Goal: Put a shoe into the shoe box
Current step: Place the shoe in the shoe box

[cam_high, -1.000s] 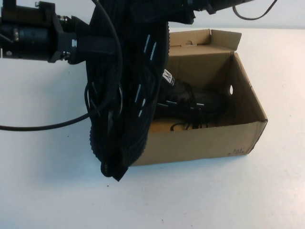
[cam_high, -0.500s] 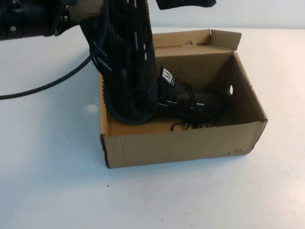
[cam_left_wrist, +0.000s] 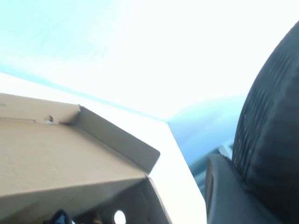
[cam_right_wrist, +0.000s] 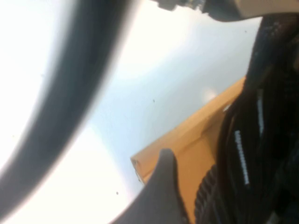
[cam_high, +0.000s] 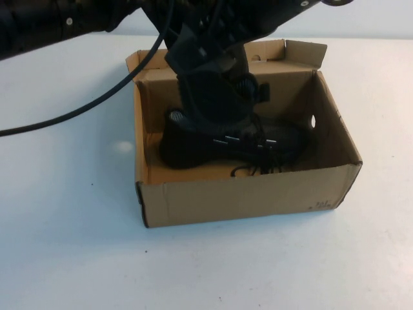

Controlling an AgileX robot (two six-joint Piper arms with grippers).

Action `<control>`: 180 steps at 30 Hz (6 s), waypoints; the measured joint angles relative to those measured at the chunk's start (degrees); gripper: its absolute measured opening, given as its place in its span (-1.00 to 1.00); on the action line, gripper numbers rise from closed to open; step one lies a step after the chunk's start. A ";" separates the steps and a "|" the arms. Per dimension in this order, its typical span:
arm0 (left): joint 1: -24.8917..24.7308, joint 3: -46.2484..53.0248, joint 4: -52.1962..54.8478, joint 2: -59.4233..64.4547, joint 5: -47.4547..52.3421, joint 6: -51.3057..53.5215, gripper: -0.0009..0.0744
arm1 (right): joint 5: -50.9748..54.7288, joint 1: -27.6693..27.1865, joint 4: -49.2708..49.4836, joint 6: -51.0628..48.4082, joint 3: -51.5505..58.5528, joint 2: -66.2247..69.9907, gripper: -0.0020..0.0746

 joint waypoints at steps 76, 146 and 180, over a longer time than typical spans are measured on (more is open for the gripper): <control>18.46 -4.44 -8.92 -1.28 25.49 14.05 0.30 | 3.92 -6.65 -10.45 -27.44 0.35 2.99 -0.92; 21.79 -4.66 21.53 -5.60 39.42 4.00 -0.98 | -4.64 -2.67 -19.24 -33.05 23.27 9.24 -0.92; 12.81 1.66 34.77 -13.83 39.74 4.94 -0.98 | -6.59 -2.70 -26.56 -6.27 16.02 -10.20 -0.89</control>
